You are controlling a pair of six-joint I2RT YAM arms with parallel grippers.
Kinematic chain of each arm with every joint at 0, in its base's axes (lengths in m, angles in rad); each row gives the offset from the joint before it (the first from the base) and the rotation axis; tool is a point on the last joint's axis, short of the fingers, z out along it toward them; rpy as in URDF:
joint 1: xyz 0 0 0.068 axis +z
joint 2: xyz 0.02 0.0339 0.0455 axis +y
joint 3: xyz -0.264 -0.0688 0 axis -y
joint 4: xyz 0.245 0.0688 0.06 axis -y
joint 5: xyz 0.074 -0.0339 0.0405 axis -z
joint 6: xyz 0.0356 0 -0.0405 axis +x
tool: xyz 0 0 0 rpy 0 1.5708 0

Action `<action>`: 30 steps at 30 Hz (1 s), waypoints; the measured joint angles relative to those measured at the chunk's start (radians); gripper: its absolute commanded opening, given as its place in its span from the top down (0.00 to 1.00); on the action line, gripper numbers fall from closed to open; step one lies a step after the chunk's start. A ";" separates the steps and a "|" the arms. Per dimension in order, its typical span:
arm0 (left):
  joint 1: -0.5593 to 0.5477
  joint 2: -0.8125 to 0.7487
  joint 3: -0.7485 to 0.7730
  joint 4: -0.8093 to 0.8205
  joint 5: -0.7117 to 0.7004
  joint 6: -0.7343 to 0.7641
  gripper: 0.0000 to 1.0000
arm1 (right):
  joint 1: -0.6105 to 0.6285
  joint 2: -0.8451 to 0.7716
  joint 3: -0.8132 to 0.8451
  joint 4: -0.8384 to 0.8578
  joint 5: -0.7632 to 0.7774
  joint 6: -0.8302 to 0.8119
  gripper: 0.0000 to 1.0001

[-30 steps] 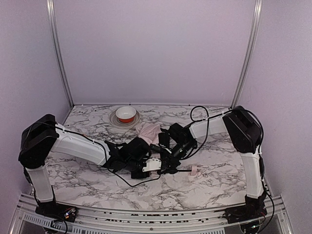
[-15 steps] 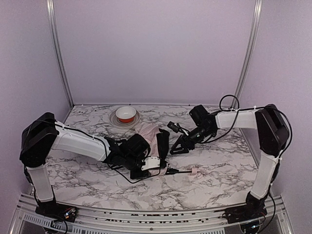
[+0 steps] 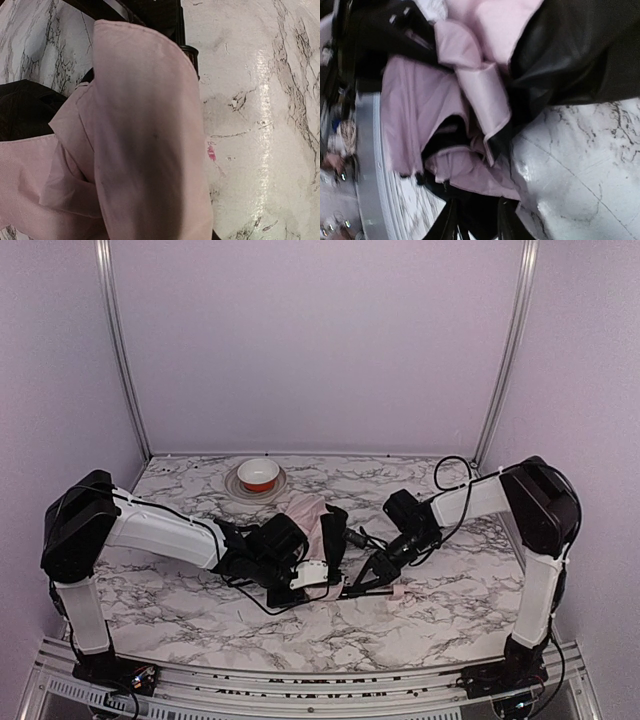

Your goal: Put away the umbrella

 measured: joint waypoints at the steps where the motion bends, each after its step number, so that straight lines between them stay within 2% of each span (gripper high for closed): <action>1: 0.000 0.000 0.000 0.000 0.000 0.000 0.74 | 0.008 0.005 0.000 0.002 -0.008 0.005 0.88; 5: 0.000 0.000 0.000 -0.007 0.008 -0.003 0.78 | 0.019 0.024 0.000 0.025 -0.037 0.016 0.99; 15: -0.001 0.000 0.006 -0.013 0.014 -0.002 0.99 | 0.033 0.119 0.081 0.089 -0.094 0.100 1.00; 26: -0.003 -0.004 0.008 -0.031 0.016 0.002 1.00 | 0.101 0.224 0.163 0.195 -0.169 0.233 1.00; 30: -0.001 -0.004 0.008 -0.035 0.016 0.002 1.00 | 0.103 0.236 0.173 0.230 -0.179 0.288 0.87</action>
